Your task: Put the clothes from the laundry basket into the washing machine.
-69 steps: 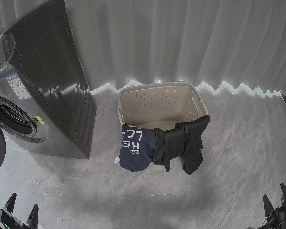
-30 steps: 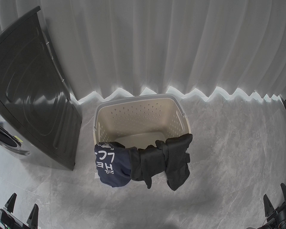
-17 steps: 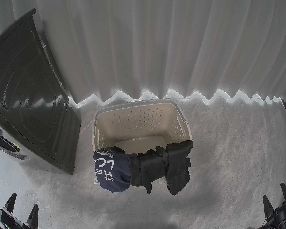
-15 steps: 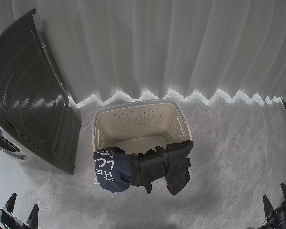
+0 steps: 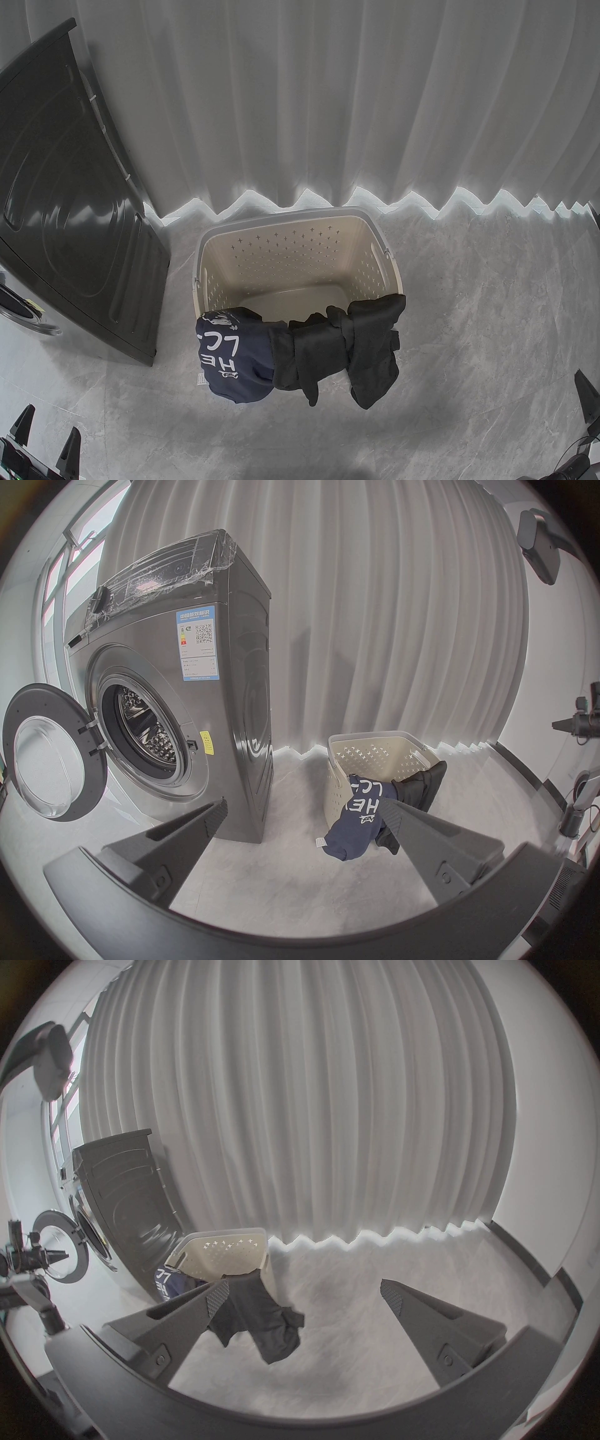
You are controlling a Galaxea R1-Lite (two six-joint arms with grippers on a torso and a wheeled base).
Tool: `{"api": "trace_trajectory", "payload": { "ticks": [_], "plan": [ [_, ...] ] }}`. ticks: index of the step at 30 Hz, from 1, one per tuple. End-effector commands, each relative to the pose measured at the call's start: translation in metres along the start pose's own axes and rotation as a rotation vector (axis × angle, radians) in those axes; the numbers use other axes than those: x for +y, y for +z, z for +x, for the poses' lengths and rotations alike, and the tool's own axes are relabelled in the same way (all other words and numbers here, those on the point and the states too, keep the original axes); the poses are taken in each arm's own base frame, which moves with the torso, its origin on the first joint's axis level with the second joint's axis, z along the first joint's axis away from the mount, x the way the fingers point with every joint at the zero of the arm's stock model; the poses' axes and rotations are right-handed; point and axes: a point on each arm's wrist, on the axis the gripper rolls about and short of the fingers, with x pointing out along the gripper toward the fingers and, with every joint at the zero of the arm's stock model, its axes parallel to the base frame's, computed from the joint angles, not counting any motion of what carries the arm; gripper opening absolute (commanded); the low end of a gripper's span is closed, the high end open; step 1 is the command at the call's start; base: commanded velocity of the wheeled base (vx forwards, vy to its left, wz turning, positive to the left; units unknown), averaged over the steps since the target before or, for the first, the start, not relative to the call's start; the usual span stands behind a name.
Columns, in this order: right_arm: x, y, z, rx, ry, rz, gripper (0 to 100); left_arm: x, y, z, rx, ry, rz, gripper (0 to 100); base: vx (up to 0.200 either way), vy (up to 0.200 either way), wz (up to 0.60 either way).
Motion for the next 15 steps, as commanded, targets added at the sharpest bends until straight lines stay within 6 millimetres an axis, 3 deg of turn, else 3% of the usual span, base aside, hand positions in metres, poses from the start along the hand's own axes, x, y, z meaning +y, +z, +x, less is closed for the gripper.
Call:
{"api": "trace_trajectory", "payload": {
  "ticks": [1, 4, 15],
  "plan": [
    [0.003, 0.014, 0.079, 0.269, 0.146, 0.095, 100, 0.0, -0.005, 0.0, -0.001, 0.0, 0.005, 100, 0.0, 0.0, 0.0],
    [0.008, 0.015, 0.103, 0.276, 0.175, 0.065, 100, 0.0, -0.005, 0.0, -0.001, 0.0, 0.004, 100, 0.0, 0.0, 0.0],
    [0.028, -0.022, 0.159, 0.531, 0.222, -0.026, 100, 0.0, -0.005, 0.0, -0.001, 0.0, -0.001, 100, 0.0, 0.0, 0.0]
  ]
}}
